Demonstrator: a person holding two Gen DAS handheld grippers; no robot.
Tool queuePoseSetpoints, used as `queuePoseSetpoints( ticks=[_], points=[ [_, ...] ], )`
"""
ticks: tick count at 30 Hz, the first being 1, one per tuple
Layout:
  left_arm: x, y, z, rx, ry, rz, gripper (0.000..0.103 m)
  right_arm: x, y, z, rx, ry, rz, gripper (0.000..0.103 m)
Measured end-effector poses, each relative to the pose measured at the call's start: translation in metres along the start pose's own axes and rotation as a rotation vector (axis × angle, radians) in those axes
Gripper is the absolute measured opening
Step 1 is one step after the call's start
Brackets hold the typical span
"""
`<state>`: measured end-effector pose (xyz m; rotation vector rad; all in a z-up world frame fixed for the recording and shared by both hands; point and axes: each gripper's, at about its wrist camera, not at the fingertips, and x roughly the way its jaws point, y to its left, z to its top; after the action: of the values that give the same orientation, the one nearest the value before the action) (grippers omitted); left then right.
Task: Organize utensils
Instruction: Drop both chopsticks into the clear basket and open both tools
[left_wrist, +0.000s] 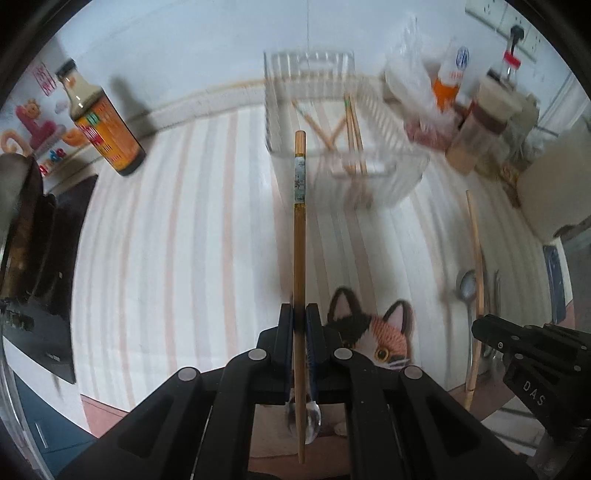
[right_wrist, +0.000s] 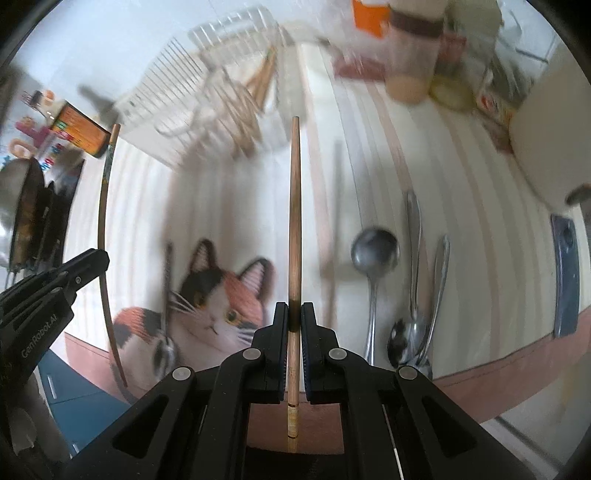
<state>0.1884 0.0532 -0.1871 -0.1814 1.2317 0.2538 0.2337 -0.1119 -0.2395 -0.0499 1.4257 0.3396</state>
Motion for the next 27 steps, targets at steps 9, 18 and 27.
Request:
queuePoseSetpoints(
  ticks=[9, 18, 27],
  points=[
    [-0.044, 0.024, 0.018, -0.044, -0.101, -0.023, 0.004, -0.054, 0.008, 0.031, -0.022, -0.105, 0.052, 0.007],
    [-0.088, 0.040, 0.074, -0.114, -0.197, -0.130, 0.004, -0.110, 0.019, 0.090, -0.024, -0.209, 0.149, 0.007],
    [-0.076, 0.054, 0.159, -0.180, -0.167, -0.240, 0.004, -0.124, 0.034, 0.177, -0.011, -0.237, 0.224, 0.007]
  ],
)
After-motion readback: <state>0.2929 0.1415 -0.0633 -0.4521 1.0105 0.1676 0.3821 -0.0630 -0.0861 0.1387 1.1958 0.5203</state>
